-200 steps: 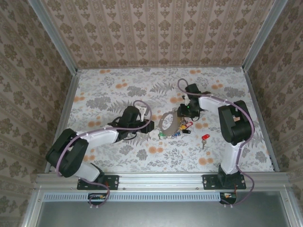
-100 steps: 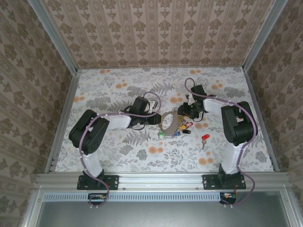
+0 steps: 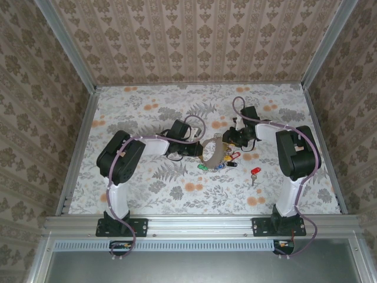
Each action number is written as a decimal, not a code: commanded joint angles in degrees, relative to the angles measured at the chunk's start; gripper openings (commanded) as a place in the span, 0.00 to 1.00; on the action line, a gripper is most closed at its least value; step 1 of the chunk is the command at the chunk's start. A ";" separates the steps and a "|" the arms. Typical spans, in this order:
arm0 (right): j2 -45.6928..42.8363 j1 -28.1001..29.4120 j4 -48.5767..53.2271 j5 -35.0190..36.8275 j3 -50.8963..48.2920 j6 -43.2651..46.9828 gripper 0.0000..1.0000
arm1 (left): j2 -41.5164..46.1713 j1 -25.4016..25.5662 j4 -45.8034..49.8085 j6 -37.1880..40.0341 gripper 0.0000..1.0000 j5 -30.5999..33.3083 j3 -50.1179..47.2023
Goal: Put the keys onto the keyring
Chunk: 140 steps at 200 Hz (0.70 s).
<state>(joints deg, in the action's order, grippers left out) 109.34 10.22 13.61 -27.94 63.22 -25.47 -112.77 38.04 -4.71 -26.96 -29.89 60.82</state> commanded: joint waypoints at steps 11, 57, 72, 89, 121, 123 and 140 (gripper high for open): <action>2.26 -0.15 -1.36 -4.80 -0.64 1.26 0.28 | -1.77 -0.16 2.81 1.38 0.08 -0.89 0.96; -0.90 -0.56 -1.74 -4.35 -1.10 2.46 0.08 | 1.86 -0.25 1.40 1.90 0.12 1.43 -1.16; -2.76 -0.64 -2.65 -5.22 -1.89 2.63 0.07 | 4.31 -0.51 0.74 1.99 0.17 2.64 -2.07; -5.63 -0.73 -3.57 -5.43 -2.95 2.69 0.04 | 7.99 -0.94 -0.58 2.06 0.20 4.37 -3.80; -11.37 -1.16 -9.24 -8.58 -6.33 0.62 0.02 | 13.74 -3.40 -3.63 0.00 0.25 4.78 -7.10; -11.57 -1.17 -9.68 -8.79 -6.53 0.43 0.02 | 13.99 -3.69 -4.14 -0.21 0.26 4.36 -7.31; -13.92 -1.17 -14.30 -10.64 -8.58 -1.48 0.02 | 14.99 -5.75 -7.51 -2.55 0.36 1.07 -8.86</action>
<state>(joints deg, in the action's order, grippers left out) 99.59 9.26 6.72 -33.76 56.88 -24.47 -100.18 34.83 -7.09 -26.44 -26.55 54.06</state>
